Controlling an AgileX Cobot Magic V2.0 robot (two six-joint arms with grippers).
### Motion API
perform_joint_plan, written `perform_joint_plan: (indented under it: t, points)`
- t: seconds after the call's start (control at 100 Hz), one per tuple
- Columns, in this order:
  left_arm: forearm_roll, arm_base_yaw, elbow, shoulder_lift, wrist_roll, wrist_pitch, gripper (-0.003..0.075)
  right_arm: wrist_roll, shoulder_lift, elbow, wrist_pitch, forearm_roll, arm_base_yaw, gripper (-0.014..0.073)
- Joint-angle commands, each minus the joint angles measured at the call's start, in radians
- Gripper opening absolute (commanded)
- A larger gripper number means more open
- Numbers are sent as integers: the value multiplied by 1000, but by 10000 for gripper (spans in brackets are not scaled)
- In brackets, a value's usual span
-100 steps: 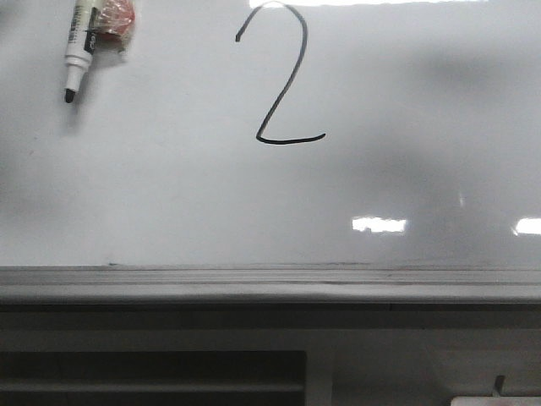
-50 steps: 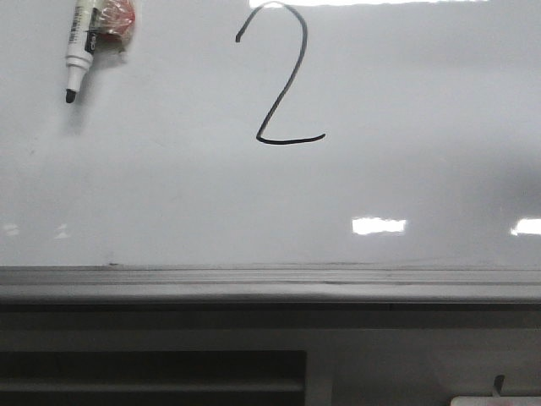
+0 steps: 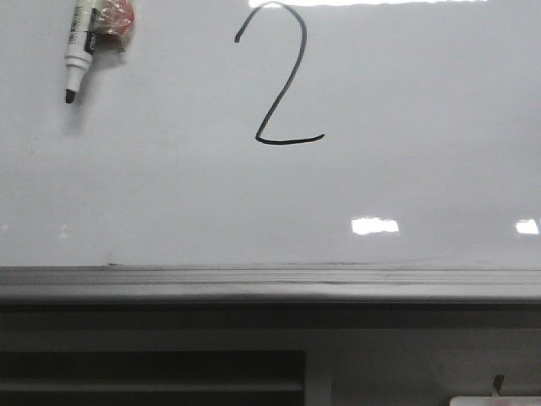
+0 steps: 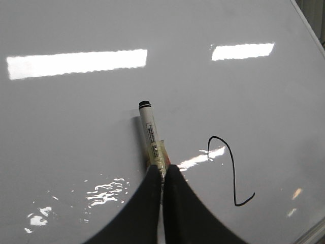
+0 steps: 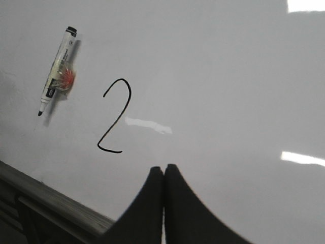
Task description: Write number 2 on whiteboard
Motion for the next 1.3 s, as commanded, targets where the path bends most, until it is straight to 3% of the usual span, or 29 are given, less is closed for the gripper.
perform_joint_plan:
  t: [0.0,1.08,1.13,1.29]
  points:
    - [-18,2,-24,-4,-1,-11,-20,-12,1,-10,-76,37,-8,-69]
    - [-5,2,-24,-4,-14,-6,-20,-12,1,-10,-81,46,-8,-69]
    - [86,11,-24,-4,-97,-18,-20,-12,1,-10,-81,46,-8,-69]
    - [627,144,-1,23,-647,-57,-20,-12,1,-10,-81,46,-8,-69]
